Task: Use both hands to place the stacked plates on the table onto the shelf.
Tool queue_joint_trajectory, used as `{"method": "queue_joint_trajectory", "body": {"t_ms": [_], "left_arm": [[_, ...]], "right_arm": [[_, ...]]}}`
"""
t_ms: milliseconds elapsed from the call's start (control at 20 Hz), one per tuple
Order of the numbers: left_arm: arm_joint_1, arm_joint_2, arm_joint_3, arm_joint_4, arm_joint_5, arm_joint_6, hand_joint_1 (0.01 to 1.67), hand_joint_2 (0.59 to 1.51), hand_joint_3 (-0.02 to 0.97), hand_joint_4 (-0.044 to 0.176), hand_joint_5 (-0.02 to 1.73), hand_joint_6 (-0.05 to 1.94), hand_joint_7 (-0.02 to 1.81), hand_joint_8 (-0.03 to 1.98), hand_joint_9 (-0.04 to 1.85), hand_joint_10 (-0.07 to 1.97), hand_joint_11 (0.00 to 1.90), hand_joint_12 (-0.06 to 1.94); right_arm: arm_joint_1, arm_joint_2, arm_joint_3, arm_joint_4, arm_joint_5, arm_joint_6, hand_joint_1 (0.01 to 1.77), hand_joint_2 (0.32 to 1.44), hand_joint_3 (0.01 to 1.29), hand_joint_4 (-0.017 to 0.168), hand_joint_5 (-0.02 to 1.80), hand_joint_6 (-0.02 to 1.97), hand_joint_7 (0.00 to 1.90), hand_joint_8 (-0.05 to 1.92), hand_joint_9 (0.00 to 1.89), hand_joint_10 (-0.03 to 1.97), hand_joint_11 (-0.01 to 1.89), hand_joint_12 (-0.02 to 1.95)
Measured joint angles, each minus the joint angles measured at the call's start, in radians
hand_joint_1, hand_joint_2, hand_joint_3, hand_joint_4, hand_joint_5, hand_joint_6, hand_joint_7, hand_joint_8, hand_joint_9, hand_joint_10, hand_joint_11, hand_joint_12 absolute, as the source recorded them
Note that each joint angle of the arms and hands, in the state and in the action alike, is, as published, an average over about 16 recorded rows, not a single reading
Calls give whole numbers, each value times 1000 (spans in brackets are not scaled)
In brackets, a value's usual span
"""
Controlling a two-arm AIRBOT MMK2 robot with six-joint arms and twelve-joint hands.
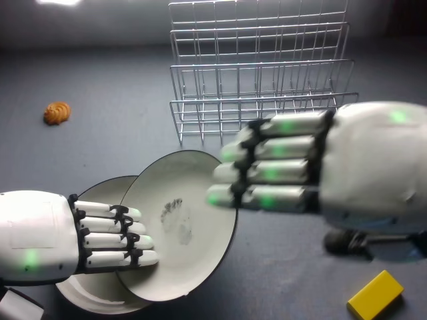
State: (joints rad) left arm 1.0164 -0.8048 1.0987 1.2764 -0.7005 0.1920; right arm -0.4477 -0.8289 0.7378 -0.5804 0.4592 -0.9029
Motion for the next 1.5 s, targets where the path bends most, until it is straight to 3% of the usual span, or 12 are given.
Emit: {"method": "queue_joint_trajectory", "body": {"t_ms": [550,850,1200,1500], "left_arm": [[-6,-10,-36,-60,38,-1,18,1142,12,-12,-8,-31,-2,-3,22,11,14,18],[-6,-11,-34,-63,37,-1,18,1145,12,-12,-8,-31,-2,-4,22,11,14,18],[-12,-11,-29,-76,36,0,18,1146,12,-10,-8,-30,0,-4,21,12,14,18],[-40,8,-19,-115,32,2,18,1140,12,-4,8,-13,9,-3,20,11,15,19]], "right_arm": [[60,-311,184,77,-128,-215,1069,1038,14,-1,106,20,171,14,190,5,14,678],[68,-416,261,78,-154,-263,1076,1061,14,-2,299,33,362,38,377,15,83,872],[62,-479,304,73,-147,-300,1091,1044,14,-4,586,236,646,404,751,75,335,1160],[57,-497,306,73,-130,-309,1112,1011,13,-8,740,520,837,780,1000,235,562,1259]]}}
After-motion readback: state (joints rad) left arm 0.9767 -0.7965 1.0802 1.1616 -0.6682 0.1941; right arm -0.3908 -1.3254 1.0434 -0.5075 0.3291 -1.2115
